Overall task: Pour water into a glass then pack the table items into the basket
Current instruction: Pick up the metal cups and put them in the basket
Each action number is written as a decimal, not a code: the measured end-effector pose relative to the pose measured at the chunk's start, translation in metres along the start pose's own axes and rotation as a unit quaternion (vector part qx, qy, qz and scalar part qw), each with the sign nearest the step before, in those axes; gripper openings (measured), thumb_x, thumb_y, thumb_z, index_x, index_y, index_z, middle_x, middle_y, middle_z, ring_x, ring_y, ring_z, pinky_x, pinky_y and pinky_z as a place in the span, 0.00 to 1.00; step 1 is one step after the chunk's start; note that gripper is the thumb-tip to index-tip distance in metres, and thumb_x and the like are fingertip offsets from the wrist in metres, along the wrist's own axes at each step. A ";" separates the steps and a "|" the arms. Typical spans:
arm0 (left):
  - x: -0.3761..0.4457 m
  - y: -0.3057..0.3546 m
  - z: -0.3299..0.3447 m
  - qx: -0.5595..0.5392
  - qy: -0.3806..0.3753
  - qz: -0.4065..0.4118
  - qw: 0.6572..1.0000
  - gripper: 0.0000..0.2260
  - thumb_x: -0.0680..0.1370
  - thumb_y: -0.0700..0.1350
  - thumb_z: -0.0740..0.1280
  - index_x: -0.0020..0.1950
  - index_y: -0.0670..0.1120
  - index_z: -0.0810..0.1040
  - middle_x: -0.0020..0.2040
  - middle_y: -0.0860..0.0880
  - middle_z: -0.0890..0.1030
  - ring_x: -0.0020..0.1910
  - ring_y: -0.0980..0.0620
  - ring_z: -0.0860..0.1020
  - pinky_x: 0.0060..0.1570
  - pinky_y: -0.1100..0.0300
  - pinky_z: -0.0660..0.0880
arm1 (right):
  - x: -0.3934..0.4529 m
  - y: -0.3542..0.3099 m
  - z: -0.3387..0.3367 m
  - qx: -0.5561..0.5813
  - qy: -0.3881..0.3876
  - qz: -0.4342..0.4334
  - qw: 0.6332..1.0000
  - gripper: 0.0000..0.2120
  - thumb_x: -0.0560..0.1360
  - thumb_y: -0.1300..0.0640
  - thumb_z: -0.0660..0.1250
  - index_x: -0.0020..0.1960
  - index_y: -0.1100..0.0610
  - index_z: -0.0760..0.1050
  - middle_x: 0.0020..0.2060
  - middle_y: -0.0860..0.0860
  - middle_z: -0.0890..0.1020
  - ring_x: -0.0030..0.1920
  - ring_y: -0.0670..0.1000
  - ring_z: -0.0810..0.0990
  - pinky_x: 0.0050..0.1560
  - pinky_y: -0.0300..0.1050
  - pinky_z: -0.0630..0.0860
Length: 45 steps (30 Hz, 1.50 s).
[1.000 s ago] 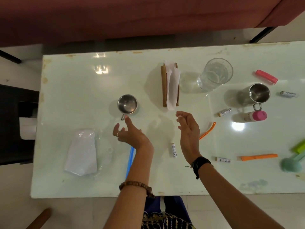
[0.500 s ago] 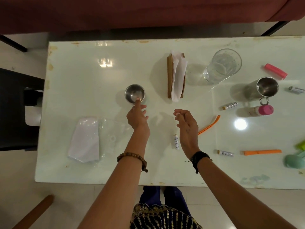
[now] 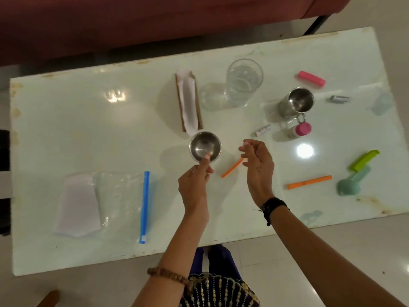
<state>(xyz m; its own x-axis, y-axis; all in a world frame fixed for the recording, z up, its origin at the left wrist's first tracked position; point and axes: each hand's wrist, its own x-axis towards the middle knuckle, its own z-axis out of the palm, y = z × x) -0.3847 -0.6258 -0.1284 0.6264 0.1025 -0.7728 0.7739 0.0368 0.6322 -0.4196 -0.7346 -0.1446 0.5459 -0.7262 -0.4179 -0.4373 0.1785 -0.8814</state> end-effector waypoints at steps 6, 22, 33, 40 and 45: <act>-0.017 -0.004 0.052 0.006 -0.043 -0.043 0.998 0.13 0.72 0.47 0.72 0.29 0.45 0.78 0.29 0.51 0.80 0.38 0.56 0.80 0.38 0.68 0.76 | 0.039 -0.004 -0.056 -0.016 0.097 -0.001 0.995 0.11 0.78 0.52 0.61 0.56 0.58 0.70 0.41 0.51 0.80 0.44 0.52 0.79 0.52 0.55 0.78; -0.002 0.031 0.119 0.044 -0.102 -0.045 0.993 0.11 0.73 0.47 0.71 0.34 0.44 0.76 0.20 0.56 0.77 0.40 0.53 0.80 0.53 0.62 0.77 | 0.124 -0.045 -0.064 0.001 0.143 0.162 0.976 0.10 0.76 0.57 0.60 0.39 0.62 0.72 0.23 0.55 0.78 0.16 0.48 0.75 0.34 0.49 0.81; 0.010 0.037 0.107 0.045 -0.120 -0.036 0.991 0.10 0.73 0.48 0.70 0.36 0.44 0.78 0.36 0.51 0.79 0.43 0.54 0.80 0.55 0.60 0.76 | 0.132 -0.052 -0.051 -0.002 0.154 0.191 0.970 0.04 0.70 0.63 0.63 0.38 0.62 0.73 0.26 0.52 0.77 0.29 0.51 0.76 0.36 0.44 0.75; 0.006 0.045 0.095 0.039 -0.138 -0.021 0.989 0.09 0.73 0.47 0.70 0.36 0.44 0.78 0.38 0.50 0.79 0.50 0.52 0.80 0.56 0.60 0.76 | 0.112 -0.068 -0.054 -0.065 0.199 0.097 0.973 0.14 0.72 0.61 0.65 0.29 0.59 0.70 0.24 0.50 0.76 0.18 0.46 0.72 0.25 0.41 0.72; -0.011 0.056 0.073 0.013 -0.151 -0.021 0.988 0.11 0.74 0.45 0.67 0.32 0.45 0.77 0.38 0.48 0.81 0.46 0.53 0.81 0.52 0.60 0.77 | 0.059 -0.079 -0.046 -0.115 0.192 0.020 0.974 0.16 0.73 0.57 0.64 0.28 0.60 0.73 0.25 0.51 0.78 0.17 0.44 0.73 0.30 0.45 0.76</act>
<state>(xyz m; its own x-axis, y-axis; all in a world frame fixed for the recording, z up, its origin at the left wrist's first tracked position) -0.3422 -0.6973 -0.0885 0.5900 -0.1998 -0.7823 0.7994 0.0091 0.6007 -0.3856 -0.8220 -0.0890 0.2370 -0.9243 -0.2990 -0.6252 0.0905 -0.7752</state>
